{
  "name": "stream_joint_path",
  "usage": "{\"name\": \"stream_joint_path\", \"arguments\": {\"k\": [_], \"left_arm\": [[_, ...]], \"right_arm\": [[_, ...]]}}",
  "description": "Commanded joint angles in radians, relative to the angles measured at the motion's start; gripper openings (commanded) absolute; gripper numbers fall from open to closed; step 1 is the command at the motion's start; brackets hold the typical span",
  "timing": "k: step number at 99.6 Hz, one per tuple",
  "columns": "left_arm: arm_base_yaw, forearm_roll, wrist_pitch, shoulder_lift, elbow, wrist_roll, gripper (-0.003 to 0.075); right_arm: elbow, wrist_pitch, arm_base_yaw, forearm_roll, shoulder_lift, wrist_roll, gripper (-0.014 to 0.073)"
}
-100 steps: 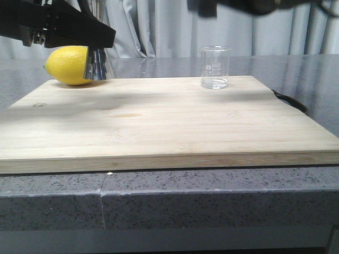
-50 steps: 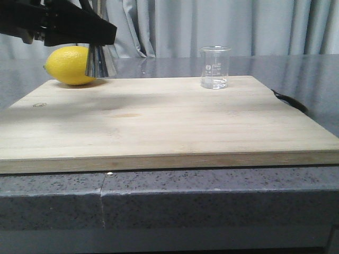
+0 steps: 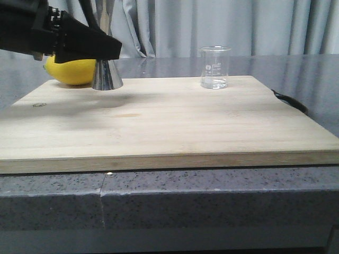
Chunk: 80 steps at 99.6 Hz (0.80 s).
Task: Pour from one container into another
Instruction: 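Set the beaker down on the board, open the right gripper and withdraw, then lower the filled jigger onto the board with the left gripper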
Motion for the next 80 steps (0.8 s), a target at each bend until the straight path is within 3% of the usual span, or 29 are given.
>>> {"name": "stream_joint_path", "arguments": {"k": [1, 80], "left_arm": [[0.002, -0.088, 0.067, -0.031, -0.029, 0.014, -0.0019], [0.002, -0.111, 0.094, 0.029, -0.029, 0.065, -0.0019]], "right_arm": [[-0.027, -0.065, 0.0, -0.019, -0.033, -0.006, 0.066], [-0.027, -0.071, 0.0, -0.021, -0.033, -0.006, 0.066]]}}
